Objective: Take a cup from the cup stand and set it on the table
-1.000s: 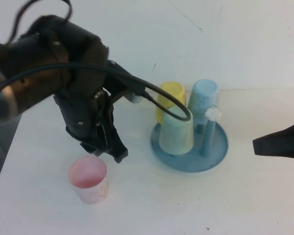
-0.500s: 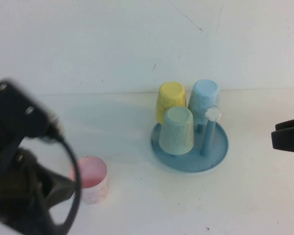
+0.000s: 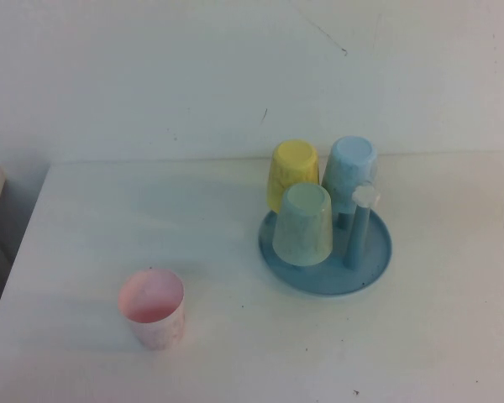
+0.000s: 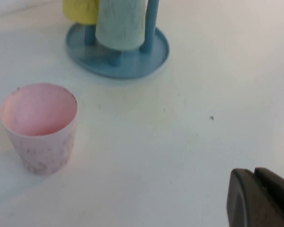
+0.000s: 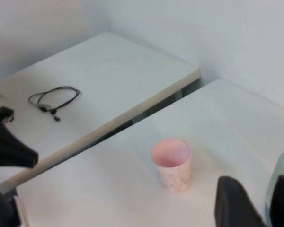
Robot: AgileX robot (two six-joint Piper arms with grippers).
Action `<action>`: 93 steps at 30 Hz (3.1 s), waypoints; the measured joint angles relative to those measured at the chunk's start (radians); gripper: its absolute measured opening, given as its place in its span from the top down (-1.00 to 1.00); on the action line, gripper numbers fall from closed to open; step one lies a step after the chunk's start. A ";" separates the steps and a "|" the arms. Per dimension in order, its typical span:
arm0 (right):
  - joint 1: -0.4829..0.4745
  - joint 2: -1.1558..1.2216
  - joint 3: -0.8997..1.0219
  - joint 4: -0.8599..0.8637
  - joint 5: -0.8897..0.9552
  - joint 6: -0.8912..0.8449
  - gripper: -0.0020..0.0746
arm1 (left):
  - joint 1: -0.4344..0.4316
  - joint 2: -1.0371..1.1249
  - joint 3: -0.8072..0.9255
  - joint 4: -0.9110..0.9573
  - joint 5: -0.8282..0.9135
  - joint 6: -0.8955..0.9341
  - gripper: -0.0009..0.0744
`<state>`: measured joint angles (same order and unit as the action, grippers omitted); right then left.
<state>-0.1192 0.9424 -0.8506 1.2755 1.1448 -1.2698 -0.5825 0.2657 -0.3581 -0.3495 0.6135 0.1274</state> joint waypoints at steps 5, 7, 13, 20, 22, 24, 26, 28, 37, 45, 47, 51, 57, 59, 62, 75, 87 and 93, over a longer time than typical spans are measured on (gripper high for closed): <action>0.000 -0.090 0.000 -0.029 0.011 -0.002 0.80 | 0.000 -0.146 0.073 -0.021 -0.039 -0.034 0.98; 0.000 -0.135 0.000 -0.030 -0.019 -0.006 0.88 | 0.000 -0.179 0.092 -0.023 -0.046 -0.036 0.98; 0.000 -0.267 0.000 -0.030 -0.153 -0.064 0.94 | 0.000 -0.203 0.121 -0.023 -0.056 -0.036 0.98; 0.068 -0.299 0.063 -0.027 -0.243 -0.088 0.95 | 0.000 -0.203 0.124 -0.023 -0.062 -0.036 0.98; 0.089 -0.304 0.095 -0.030 -0.241 -0.088 0.95 | 0.000 -0.203 0.124 -0.023 -0.062 -0.036 0.98; 0.096 -0.311 0.125 -0.057 -0.215 -0.088 0.95 | 0.000 -0.203 0.124 -0.023 -0.062 -0.036 0.98; 0.098 -0.325 0.133 -0.109 -0.180 -0.070 0.95 | 0.000 -0.203 0.124 -0.023 -0.062 -0.036 0.98; 0.098 -0.342 0.135 -0.202 -0.159 0.009 0.95 | 0.000 -0.203 0.124 -0.023 -0.062 -0.036 0.98; 0.098 -0.462 0.140 -0.633 0.084 0.349 0.95 | 0.000 -0.203 0.124 -0.023 -0.062 -0.033 0.98; 0.098 -0.708 0.166 -0.823 -0.278 0.414 0.95 | 0.000 -0.203 0.124 -0.023 -0.062 -0.031 0.98; 0.098 -0.767 0.201 -0.842 -0.370 0.422 0.95 | 0.000 -0.203 0.124 -0.023 -0.062 -0.031 0.98; 0.098 -0.885 0.313 -0.916 -0.527 0.470 0.95 | 0.000 -0.203 0.124 -0.023 -0.062 -0.031 0.98; 0.098 -0.956 0.580 -1.064 -0.755 0.715 0.95 | 0.000 -0.203 0.124 -0.023 -0.062 -0.031 0.98; 0.098 -0.956 0.670 -1.166 -0.803 0.858 0.95 | 0.000 -0.203 0.124 -0.023 -0.062 -0.031 0.98; 0.098 -0.956 0.782 -1.295 -0.847 1.070 0.95 | 0.000 -0.203 0.124 -0.023 -0.062 -0.031 0.98; 0.155 -0.956 0.877 -1.337 -0.789 1.159 0.95 | 0.000 -0.203 0.124 -0.023 -0.062 -0.031 0.98; 0.208 -0.956 0.877 -1.337 -0.789 1.158 0.95 | 0.000 -0.203 0.124 -0.023 -0.062 -0.031 0.98; 0.208 -0.956 0.877 -1.337 -0.789 1.158 0.95 | 0.000 -0.203 0.126 -0.023 -0.062 -0.031 0.98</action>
<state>0.0888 -0.0140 0.0269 -0.0619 0.3555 -0.1121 -0.5825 0.0622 -0.2323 -0.3720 0.5512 0.0964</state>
